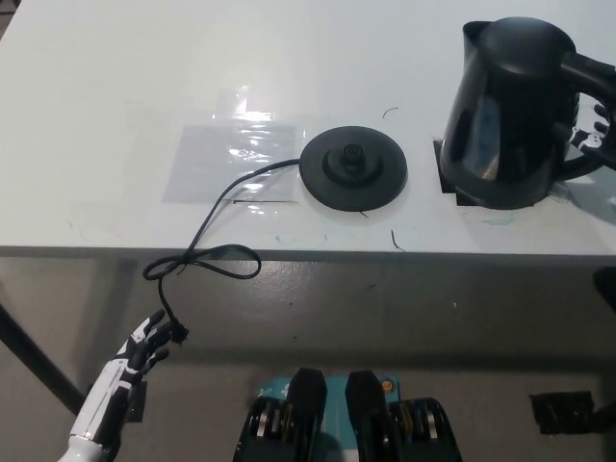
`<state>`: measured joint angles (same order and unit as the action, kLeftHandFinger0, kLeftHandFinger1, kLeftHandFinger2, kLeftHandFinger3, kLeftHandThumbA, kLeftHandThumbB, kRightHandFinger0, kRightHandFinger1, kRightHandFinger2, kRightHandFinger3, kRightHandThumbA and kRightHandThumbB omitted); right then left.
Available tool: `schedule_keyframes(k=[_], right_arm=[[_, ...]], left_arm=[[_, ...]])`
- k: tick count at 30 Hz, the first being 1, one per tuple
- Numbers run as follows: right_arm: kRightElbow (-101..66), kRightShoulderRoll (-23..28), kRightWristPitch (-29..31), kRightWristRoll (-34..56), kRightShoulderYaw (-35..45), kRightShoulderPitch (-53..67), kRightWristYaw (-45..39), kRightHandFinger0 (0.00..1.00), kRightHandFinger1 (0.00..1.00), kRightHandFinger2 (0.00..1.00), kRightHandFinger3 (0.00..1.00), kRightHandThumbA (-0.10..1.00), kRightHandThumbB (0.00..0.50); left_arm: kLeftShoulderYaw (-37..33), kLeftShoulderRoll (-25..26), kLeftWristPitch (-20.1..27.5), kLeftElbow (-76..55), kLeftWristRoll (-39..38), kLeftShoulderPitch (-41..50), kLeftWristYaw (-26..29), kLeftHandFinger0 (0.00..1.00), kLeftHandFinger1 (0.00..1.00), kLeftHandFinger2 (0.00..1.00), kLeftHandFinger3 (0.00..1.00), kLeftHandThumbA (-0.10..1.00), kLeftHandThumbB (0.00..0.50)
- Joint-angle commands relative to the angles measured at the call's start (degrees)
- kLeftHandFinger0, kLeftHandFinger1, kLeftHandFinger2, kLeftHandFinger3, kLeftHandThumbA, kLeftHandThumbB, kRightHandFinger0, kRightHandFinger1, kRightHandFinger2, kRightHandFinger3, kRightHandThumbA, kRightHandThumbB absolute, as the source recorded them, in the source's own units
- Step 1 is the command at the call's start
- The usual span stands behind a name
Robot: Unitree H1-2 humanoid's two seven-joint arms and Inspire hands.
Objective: A kettle and its base are kept separately on the desk infront of the robot and the robot uses its right hand to lift the kettle by its handle and places it on its base to align it correctly.
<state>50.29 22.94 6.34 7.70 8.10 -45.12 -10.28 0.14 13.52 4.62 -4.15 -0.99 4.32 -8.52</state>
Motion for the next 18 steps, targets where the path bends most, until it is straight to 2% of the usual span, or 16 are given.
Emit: schedule_keyframes(k=[1, 3, 6, 7, 8, 9, 10, 11, 12, 13, 14, 15, 16, 18], right_arm=[[2.6, 2.3, 4.0, -0.8, -0.2, -4.2, -0.3, 1.00, 1.00, 1.00, 1.00, 0.99, 0.309], [3.1, 2.3, 4.4, -0.5, 0.0, -4.5, -0.4, 1.00, 1.00, 1.00, 1.00, 0.99, 0.323], [2.8, 2.1, 4.4, 0.2, 0.5, -4.8, -0.2, 1.00, 1.00, 1.00, 1.00, 0.98, 0.306], [2.4, 1.9, 5.1, 0.5, 0.8, -4.8, 0.1, 1.00, 1.00, 1.00, 1.00, 0.96, 0.265], [1.8, 1.6, 5.9, 0.5, 1.2, -4.7, 1.1, 1.00, 1.00, 1.00, 1.00, 0.92, 0.245], [1.4, 1.3, 7.6, -0.2, 1.6, -4.6, 3.5, 1.00, 1.00, 1.00, 1.00, 0.87, 0.305], [0.9, 0.7, 8.9, -1.0, 2.3, -4.5, 6.7, 0.94, 0.98, 1.00, 1.00, 0.81, 0.317], [0.7, 0.3, 9.6, -1.4, 2.8, -4.7, 8.9, 0.64, 0.63, 0.64, 0.76, 0.69, 0.297], [0.5, -0.2, 10.3, -2.1, 3.4, -4.9, 12.0, 0.27, 0.31, 0.39, 0.46, 0.45, 0.257], [0.4, -0.6, 10.7, -2.8, 3.8, -5.2, 14.3, 0.14, 0.22, 0.34, 0.38, 0.33, 0.247], [0.2, -0.7, 10.8, -5.0, 3.4, -5.3, 17.3, 0.03, 0.08, 0.25, 0.26, 0.10, 0.230], [-0.4, -0.9, 11.1, -8.2, 2.8, -5.4, 21.8, 0.01, 0.05, 0.28, 0.24, -0.06, 0.227], [-0.7, -1.3, 11.0, -8.5, 3.2, -5.6, 23.5, 0.00, 0.12, 0.45, 0.46, -0.10, 0.227], [-1.0, -1.7, 11.1, -8.3, 3.8, -5.9, 24.7, 0.00, 0.21, 0.59, 0.68, -0.10, 0.196]], left_arm=[[0.2, 1.4, 2.3, -0.2, -0.9, -0.6, -1.4, 1.00, 1.00, 1.00, 1.00, 1.00, 0.291], [0.3, 1.3, 2.4, 0.0, -0.9, -0.8, -1.4, 1.00, 1.00, 1.00, 1.00, 1.00, 0.283], [0.4, 1.3, 2.3, 0.0, -1.1, -0.9, -1.5, 1.00, 1.00, 1.00, 1.00, 1.00, 0.272], [0.4, 1.3, 2.3, 0.1, -1.2, -1.0, -1.7, 1.00, 1.00, 1.00, 1.00, 1.00, 0.274], [0.4, 1.3, 2.4, 0.2, -1.1, -1.1, -1.7, 1.00, 1.00, 1.00, 1.00, 1.00, 0.272], [0.3, 1.4, 2.8, 0.4, -0.7, -1.2, -1.7, 1.00, 1.00, 1.00, 1.00, 1.00, 0.260], [0.2, 1.3, 2.6, 0.4, -0.6, -1.2, -1.7, 1.00, 1.00, 1.00, 1.00, 1.00, 0.267], [0.3, 1.3, 2.5, 0.4, -0.6, -1.2, -1.7, 1.00, 1.00, 1.00, 1.00, 1.00, 0.270], [0.3, 1.3, 2.6, 0.4, -0.6, -1.3, -1.7, 1.00, 1.00, 1.00, 1.00, 1.00, 0.271], [0.3, 1.2, 2.7, 0.4, -0.6, -1.3, -1.7, 1.00, 1.00, 1.00, 1.00, 1.00, 0.272], [0.3, 1.3, 2.8, 0.5, -0.6, -1.4, -1.7, 1.00, 1.00, 1.00, 1.00, 1.00, 0.271], [0.3, 1.3, 2.9, 0.5, -0.6, -1.4, -1.8, 1.00, 1.00, 1.00, 1.00, 1.00, 0.270], [0.3, 1.4, 3.0, 0.6, -0.8, -1.5, -2.0, 1.00, 1.00, 1.00, 1.00, 1.00, 0.267], [0.4, 1.5, 2.8, 0.5, -0.6, -1.6, -1.9, 1.00, 1.00, 1.00, 1.00, 1.00, 0.271]])
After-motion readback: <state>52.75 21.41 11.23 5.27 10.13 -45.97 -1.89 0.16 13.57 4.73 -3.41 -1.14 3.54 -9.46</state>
